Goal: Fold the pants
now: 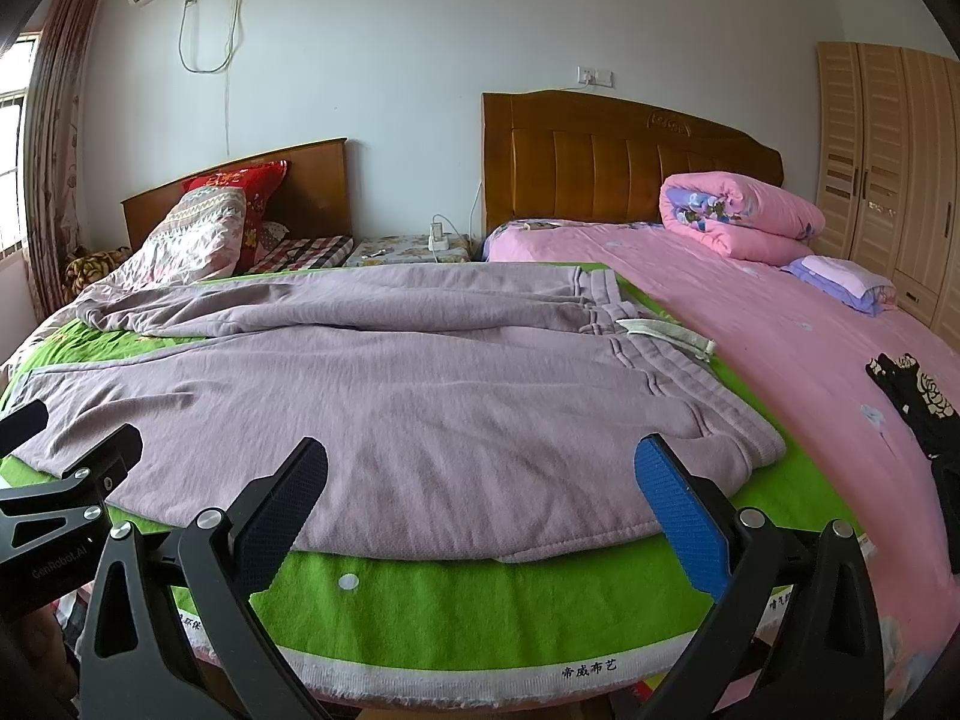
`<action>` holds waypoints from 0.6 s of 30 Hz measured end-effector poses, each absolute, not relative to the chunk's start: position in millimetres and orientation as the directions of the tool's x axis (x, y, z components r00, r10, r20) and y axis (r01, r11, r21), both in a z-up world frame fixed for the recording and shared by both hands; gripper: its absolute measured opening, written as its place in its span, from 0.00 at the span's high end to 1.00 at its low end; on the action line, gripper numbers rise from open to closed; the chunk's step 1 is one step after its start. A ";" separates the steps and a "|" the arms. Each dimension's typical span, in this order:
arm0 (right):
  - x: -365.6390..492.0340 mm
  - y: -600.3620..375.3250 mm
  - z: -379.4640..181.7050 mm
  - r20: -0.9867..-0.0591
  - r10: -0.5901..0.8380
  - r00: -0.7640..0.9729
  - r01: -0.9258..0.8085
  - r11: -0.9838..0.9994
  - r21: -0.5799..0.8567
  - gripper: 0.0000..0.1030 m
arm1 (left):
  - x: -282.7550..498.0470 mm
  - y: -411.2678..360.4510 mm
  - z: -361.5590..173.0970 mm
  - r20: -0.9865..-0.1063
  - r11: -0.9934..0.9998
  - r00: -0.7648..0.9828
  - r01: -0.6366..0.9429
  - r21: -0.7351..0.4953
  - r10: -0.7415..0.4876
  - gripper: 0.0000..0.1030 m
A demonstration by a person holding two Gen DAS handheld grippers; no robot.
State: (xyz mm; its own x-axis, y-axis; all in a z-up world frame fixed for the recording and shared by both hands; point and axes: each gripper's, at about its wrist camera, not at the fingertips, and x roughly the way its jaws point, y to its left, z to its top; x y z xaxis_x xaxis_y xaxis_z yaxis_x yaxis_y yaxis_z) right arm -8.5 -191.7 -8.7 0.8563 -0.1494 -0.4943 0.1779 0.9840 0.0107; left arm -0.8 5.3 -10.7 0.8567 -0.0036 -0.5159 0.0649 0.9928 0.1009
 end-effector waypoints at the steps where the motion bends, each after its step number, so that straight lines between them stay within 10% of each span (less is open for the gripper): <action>1: -8.5 -191.7 -8.7 -0.494 -0.150 0.856 0.178 0.984 0.011 0.04 | -0.8 5.2 -10.6 -0.516 0.993 0.857 0.065 0.101 -0.004 0.01; 18: -10.3 -191.2 -16.3 -0.499 -0.147 0.854 0.177 0.984 0.013 0.04 | -2.4 7.2 -15.7 -0.521 0.993 0.853 0.066 0.099 -0.005 0.01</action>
